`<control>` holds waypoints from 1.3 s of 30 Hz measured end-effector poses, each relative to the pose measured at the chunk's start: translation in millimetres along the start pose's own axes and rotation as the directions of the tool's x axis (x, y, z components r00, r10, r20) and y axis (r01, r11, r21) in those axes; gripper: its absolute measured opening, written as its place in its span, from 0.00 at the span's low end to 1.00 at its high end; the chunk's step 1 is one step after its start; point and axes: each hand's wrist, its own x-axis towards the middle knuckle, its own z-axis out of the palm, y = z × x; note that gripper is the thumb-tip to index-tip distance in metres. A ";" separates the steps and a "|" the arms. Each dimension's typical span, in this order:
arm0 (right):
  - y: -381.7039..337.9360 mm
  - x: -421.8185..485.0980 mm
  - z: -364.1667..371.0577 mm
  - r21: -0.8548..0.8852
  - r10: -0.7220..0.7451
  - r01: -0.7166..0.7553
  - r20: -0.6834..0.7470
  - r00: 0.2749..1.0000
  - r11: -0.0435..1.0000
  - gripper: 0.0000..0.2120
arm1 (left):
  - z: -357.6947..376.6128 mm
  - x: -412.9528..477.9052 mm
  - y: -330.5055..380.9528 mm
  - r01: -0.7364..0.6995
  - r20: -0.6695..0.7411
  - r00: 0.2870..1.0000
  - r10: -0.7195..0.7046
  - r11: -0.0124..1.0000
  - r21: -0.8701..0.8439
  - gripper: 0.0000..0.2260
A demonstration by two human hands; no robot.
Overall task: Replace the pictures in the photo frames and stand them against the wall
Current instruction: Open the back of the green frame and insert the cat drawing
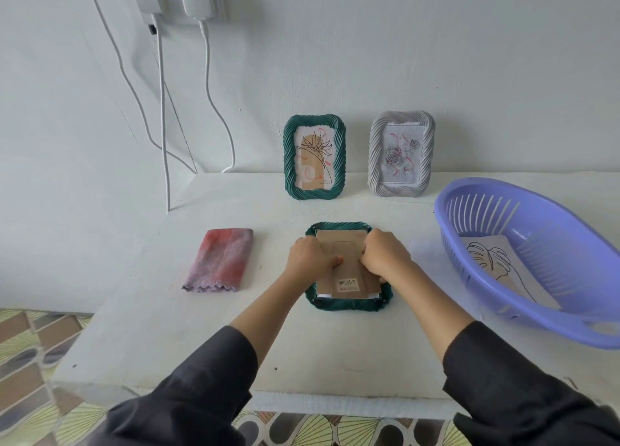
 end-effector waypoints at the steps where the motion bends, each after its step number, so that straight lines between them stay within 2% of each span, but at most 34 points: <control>1: -2.4 0.0 -0.4 -0.048 -0.002 0.002 -0.003 1.000 0.999 0.15 | -0.1 -0.1 0.0 0.000 0.002 1.000 0.000 1.000 -0.001 0.21; 6: -5.5 -3.3 -4.0 -0.197 -0.013 0.014 0.006 1.000 0.980 0.13 | -3.4 -3.6 1.5 0.023 0.035 0.999 -0.021 0.999 -0.041 0.19; 9: 3.8 -3.4 -5.6 -0.095 -0.016 0.013 -0.032 0.999 0.995 0.09 | -10.1 -5.6 0.3 0.027 -0.004 1.000 -0.027 0.995 -0.096 0.12; 11: 13.6 -3.8 -7.4 0.013 -0.001 0.002 -0.097 0.995 1.000 0.08 | -14.4 -5.1 -5.7 0.029 -0.071 0.997 -0.038 0.993 -0.112 0.15; 12: 18.2 -5.7 -8.2 0.065 0.018 -0.011 -0.118 0.993 0.998 0.08 | -16.2 -5.0 -9.5 0.037 -0.090 0.995 -0.048 0.992 -0.119 0.14; 15: 29.9 -11.7 -6.6 0.189 0.061 -0.041 -0.103 0.993 0.981 0.09 | -19.2 -6.9 -17.3 0.083 -0.039 0.995 -0.089 0.985 -0.149 0.03; 21: 37.6 -20.8 6.8 0.326 0.066 -0.038 -0.075 0.995 0.945 0.06 | -17.6 -13.5 -18.8 0.100 0.044 0.995 -0.093 0.973 -0.207 0.08; 26: 37.2 -26.7 12.9 0.364 0.059 -0.008 -0.131 0.990 0.931 0.13 | -17.5 -15.8 -19.3 0.098 0.046 0.995 -0.090 0.965 -0.244 0.08; 30: 41.6 -28.6 14.5 0.394 0.067 -0.022 -0.100 0.993 0.919 0.16 | -17.8 -18.1 -18.8 0.094 0.046 0.995 -0.085 0.961 -0.261 0.08; 39: 40.8 -33.9 15.5 0.358 0.048 0.001 -0.126 0.991 0.934 0.07 | -21.1 -24.0 -17.1 0.118 0.066 0.992 -0.104 0.957 -0.264 0.08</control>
